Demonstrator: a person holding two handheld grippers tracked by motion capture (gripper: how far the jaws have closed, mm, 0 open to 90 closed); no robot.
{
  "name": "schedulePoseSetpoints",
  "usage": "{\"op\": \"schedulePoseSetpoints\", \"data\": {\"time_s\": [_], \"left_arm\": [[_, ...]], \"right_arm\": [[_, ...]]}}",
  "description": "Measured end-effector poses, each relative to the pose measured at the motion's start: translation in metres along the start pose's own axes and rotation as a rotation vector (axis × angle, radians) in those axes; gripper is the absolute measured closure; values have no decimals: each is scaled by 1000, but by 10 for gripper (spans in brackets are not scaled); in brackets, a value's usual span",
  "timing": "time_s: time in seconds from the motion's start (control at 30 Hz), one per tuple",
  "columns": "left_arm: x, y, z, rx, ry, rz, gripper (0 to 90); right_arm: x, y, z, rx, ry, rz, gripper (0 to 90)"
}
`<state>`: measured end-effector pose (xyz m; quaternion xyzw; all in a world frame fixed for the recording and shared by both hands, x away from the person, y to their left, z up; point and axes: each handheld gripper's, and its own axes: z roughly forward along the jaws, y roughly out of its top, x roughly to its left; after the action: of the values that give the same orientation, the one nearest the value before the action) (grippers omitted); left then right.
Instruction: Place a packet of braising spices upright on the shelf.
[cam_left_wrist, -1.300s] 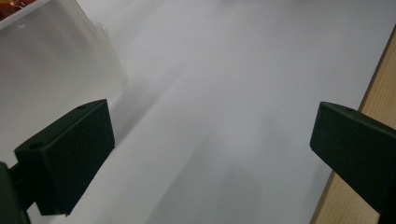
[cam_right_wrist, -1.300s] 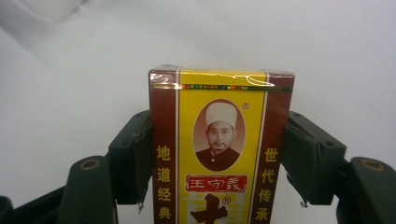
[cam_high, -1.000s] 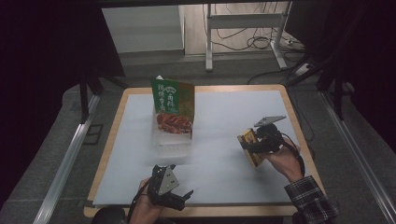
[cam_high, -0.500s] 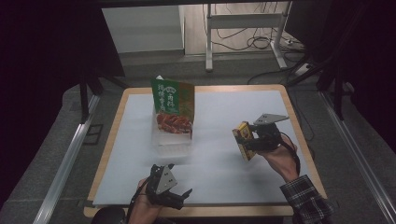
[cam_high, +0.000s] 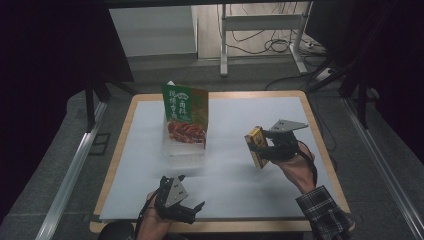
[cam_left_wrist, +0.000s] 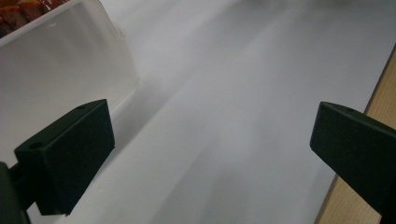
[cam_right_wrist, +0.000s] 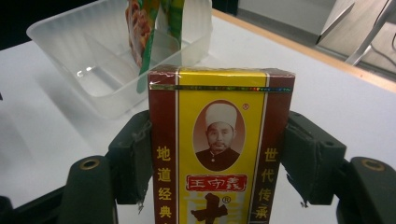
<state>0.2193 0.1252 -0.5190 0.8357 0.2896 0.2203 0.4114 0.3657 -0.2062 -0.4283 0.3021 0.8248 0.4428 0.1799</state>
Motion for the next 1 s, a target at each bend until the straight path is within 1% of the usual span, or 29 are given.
{"op": "schedulePoseSetpoints", "data": {"time_s": [0.1,0.13,0.23,0.27,0.3,0.33,0.43,0.57,0.77,0.97,1.0], "left_arm": [[-1,0,0,0,-2,0,0],[-1,0,0,-6,-3,-7,0],[-1,0,0,-6,-4,-11,0],[-2,-1,-1,2,-2,-4,0],[-2,-2,-2,5,-2,-4,0],[-2,-2,-2,-1,-2,-12,0],[-2,-2,-3,2,-1,-9,0],[-2,-3,-5,0,2,-12,0],[-2,-5,-8,-4,5,-17,0],[-3,-6,-9,-3,4,-20,0],[-3,-6,-9,-10,3,-26,0]], "right_arm": [[2,3,1,-19,6,-5,319],[2,4,1,-27,6,-9,319],[4,7,2,-44,15,-10,319],[5,8,3,-50,18,-13,319],[6,10,4,-58,22,-17,319],[7,11,5,-64,28,-17,319],[9,14,7,-81,38,-19,319],[13,19,12,-112,53,-30,319],[20,26,21,-140,69,-49,319],[25,31,31,-164,96,-41,318],[25,32,33,-170,101,-40,319]]}}
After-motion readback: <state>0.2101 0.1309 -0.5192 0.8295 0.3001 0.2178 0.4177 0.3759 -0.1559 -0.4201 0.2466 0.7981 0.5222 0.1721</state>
